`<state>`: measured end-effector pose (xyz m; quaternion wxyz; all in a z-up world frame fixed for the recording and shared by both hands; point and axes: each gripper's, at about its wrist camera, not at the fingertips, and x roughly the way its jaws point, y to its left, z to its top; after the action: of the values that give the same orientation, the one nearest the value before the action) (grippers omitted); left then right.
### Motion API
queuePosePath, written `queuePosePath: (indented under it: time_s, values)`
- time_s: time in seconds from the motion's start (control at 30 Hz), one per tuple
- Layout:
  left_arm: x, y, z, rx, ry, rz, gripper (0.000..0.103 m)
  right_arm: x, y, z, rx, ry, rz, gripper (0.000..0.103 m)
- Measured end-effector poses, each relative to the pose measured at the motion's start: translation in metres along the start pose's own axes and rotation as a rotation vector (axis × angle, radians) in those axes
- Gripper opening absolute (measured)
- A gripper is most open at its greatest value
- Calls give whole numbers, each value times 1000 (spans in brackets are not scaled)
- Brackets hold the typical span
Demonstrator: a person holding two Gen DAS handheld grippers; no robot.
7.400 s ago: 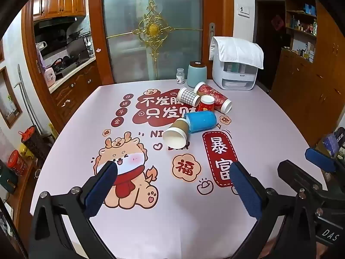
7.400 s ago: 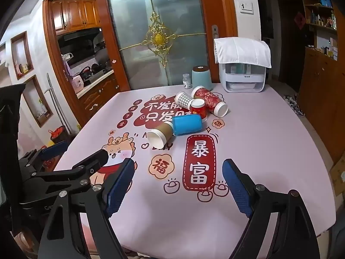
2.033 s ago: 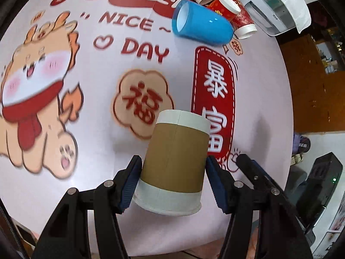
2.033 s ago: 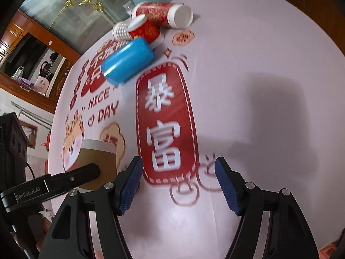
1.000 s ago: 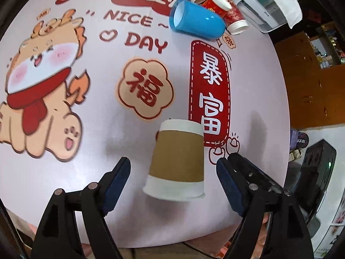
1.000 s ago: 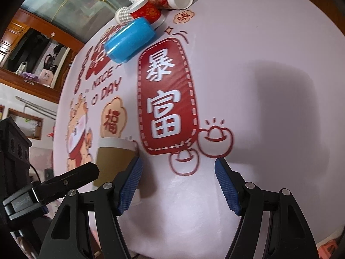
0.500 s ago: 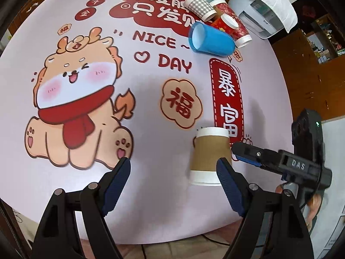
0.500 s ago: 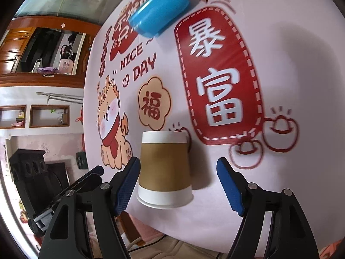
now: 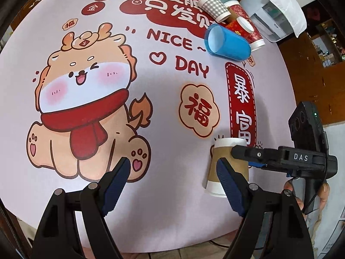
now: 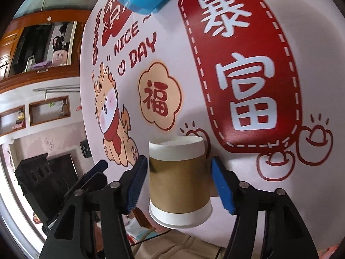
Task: Flip cup upside down
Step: 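Lift the brown cup with the right gripper and rotate it upright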
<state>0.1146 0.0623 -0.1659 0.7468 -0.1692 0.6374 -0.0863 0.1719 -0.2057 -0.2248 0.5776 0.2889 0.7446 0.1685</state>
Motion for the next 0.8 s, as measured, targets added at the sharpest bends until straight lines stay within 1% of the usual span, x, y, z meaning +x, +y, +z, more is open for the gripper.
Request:
queuePosePath:
  time_s: [0.37,0.53,0.57,0.7,0.77,0.8]
  values:
    - [11,5,5,-11,15,-3,80,13,10,5,-56,59,-16,59]
    - [12,6,6,-14,17,-2,80,18,16,3,-87,67,-25,59]
    - [11,6,6,-14,17,-1,80,19,17,2,-94,67,-26,57]
    - [9,6,5,-10,8,3,80,17,29,-6,-158,32,-46,56]
    - [8,4,4,-6,0,5,80,10,34,-10,-190,-15,-51,56]
    - [6,3,4,-1,-7,6,80,5,39,-13,-212,-57,-54,56]
